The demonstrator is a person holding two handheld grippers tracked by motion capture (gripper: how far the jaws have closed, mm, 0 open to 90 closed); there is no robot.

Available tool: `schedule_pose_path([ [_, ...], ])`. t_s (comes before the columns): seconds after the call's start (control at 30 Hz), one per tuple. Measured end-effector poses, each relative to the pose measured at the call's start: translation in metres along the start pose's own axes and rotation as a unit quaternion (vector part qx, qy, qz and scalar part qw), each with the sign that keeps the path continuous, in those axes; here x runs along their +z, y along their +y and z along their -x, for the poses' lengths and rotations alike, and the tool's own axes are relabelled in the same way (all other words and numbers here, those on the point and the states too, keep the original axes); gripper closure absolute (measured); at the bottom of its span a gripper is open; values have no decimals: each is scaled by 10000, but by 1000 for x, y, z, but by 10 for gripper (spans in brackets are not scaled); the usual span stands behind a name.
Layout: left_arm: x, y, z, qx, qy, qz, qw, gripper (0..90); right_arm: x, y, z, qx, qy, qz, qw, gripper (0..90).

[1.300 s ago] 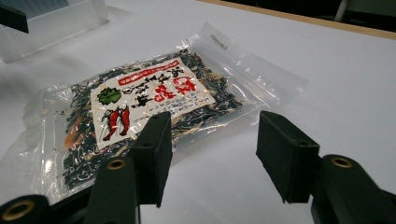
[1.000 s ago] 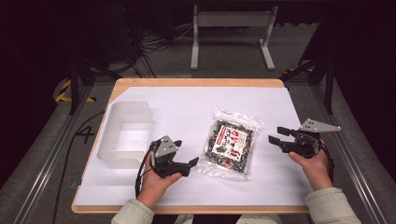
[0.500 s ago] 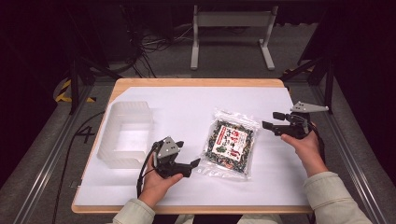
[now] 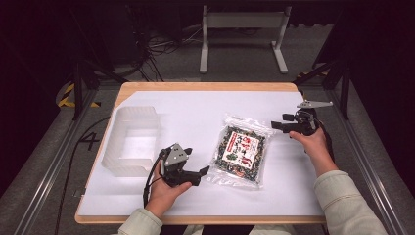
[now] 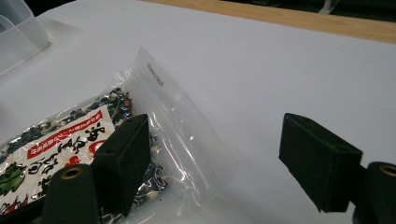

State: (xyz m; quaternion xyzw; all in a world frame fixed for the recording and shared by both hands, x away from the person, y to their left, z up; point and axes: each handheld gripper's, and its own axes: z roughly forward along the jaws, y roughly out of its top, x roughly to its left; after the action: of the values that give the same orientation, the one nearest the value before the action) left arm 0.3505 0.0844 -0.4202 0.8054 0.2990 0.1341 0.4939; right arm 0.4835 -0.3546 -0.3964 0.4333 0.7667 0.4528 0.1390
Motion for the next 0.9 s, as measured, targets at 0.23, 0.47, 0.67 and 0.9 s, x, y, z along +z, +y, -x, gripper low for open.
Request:
schedule_pose_path([
  [0.23, 3, -1, 2, 71, -17, -77, 9999, 142, 14, -8, 2, -60, 256, -186, 9995, 322],
  [0.47, 3, -1, 3, 122, 1, -90, 9999, 145, 28, -15, 3, 30, 310, -349, 9989, 343],
  [0.67, 3, -2, 3, 107, 28, -92, 9999, 149, 36, -18, 4, 107, 497, -409, 9979, 377],
  [0.9, 3, -2, 2, 108, 29, -94, 9999, 151, 41, -21, 6, 232, 723, -518, 9958, 431],
])
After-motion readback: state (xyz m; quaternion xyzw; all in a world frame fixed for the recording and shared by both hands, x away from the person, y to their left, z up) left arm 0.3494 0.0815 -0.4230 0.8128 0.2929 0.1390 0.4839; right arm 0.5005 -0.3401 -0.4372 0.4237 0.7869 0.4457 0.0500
